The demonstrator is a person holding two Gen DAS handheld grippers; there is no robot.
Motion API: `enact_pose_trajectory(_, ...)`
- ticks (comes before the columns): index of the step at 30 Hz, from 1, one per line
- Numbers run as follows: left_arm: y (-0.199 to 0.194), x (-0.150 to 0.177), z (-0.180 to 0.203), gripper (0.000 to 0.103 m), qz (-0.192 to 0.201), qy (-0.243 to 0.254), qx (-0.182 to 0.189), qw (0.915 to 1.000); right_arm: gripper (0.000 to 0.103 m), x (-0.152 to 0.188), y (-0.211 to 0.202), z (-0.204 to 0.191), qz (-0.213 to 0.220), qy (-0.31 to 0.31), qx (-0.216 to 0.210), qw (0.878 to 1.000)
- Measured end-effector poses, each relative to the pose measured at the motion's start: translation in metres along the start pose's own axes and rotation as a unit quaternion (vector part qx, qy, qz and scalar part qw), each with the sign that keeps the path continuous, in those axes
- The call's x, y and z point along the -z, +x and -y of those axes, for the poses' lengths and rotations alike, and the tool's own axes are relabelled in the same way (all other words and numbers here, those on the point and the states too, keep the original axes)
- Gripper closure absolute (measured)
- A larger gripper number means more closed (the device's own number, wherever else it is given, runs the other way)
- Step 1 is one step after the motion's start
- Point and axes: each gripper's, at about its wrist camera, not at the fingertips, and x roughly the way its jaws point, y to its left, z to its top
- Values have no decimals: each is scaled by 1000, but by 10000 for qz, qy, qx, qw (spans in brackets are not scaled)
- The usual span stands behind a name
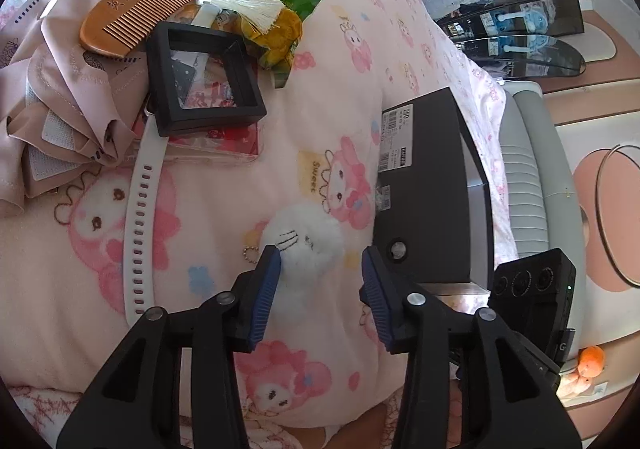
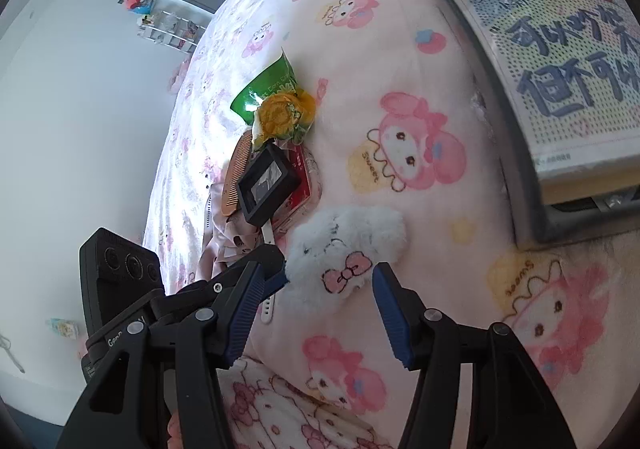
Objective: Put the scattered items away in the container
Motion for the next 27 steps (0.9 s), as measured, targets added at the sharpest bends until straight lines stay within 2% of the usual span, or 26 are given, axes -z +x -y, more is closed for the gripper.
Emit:
enact_pose_trajectory(2, -2, 0, -1, 60, 107, -12, -200, 9997, 49, 3, 1, 3, -44, -20, 167, 9998)
enact_pose_trajectory(4, -4, -1, -7, 60, 161, -135, -241, 9995, 49, 4, 3, 8, -56, -45, 396, 9992)
enact_pose_trajectory(7, -6, -3, -17, 60, 236, -339, -524, 9978, 49, 2, 10, 15, -133, 112, 369, 9992)
enact_pose_trajectory(11, 5, -5, -20, 60, 82, -359, -779, 9963, 49, -1, 21, 13, -187, -9, 568, 9982)
enact_pose_trajectory(14, 15, -4, -19, 63, -189, -308, -750, 9965, 49, -6, 26, 9, -97, -114, 686, 9975)
enact_pose_trajectory(18, 20, -1, -24, 65, -497, -461, -383, 9970, 49, -13, 35, 1, -132, -228, 665, 9974)
enact_pose_trajectory(22, 17, 1, -24, 65, -479, -507, -337, 9970, 49, -12, 37, -6, -118, -255, 660, 9974)
enact_pose_trajectory(24, 13, 2, -25, 65, -351, -569, -479, 9966, 49, -11, 37, -4, -82, -164, 707, 9973)
enact_pose_trajectory(27, 6, 1, -30, 65, -92, -751, -582, 9954, 49, -9, 39, 2, -64, -67, 1193, 9928)
